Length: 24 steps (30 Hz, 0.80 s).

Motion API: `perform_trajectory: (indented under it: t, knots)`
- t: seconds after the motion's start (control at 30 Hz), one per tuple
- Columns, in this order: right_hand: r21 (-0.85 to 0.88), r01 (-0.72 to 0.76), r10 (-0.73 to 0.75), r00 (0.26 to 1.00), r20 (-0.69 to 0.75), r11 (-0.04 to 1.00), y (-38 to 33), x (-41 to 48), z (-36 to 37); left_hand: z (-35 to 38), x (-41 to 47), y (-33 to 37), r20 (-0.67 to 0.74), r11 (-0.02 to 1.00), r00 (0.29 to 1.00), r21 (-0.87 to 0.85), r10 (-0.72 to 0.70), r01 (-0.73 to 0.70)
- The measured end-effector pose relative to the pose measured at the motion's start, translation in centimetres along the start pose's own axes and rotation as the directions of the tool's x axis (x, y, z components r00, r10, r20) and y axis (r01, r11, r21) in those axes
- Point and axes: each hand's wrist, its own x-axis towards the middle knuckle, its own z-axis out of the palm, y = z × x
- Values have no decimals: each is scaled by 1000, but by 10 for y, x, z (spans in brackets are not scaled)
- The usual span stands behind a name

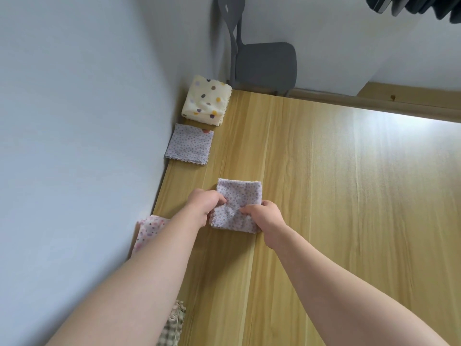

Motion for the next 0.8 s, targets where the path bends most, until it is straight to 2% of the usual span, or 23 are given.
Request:
perform_trajectory:
  t: [0.1,0.17,0.27,0.37,0.47,0.57,0.7,0.8]
  knots:
    - [71,56,-58,998,18,996,-4,-1,-1,-9,0,8,149,987,985,-117,-91,109]
    - [112,88,-93,995,39,990,-10,-1,0,-17,1,14,198,985,976,-124,-93,119]
    - [182,114,-129,989,75,977,-25,7,8,-31,2,29,116,995,993,-97,-10,22]
    - [244,175,-202,976,88,954,-47,19,27,-48,12,50,-19,986,989,-72,149,-150]
    - [207,271,-291,954,74,940,-77,33,52,-65,27,73,-191,959,940,55,282,-277]
    - [149,329,-342,937,73,932,-104,48,75,-76,42,99,-292,917,871,179,395,-356]
    - [72,375,-380,921,83,924,-129,70,94,-77,58,123,-339,819,783,456,521,-348]
    - [-34,386,-382,920,88,922,-134,85,105,-72,64,131,-333,750,760,595,558,-290]
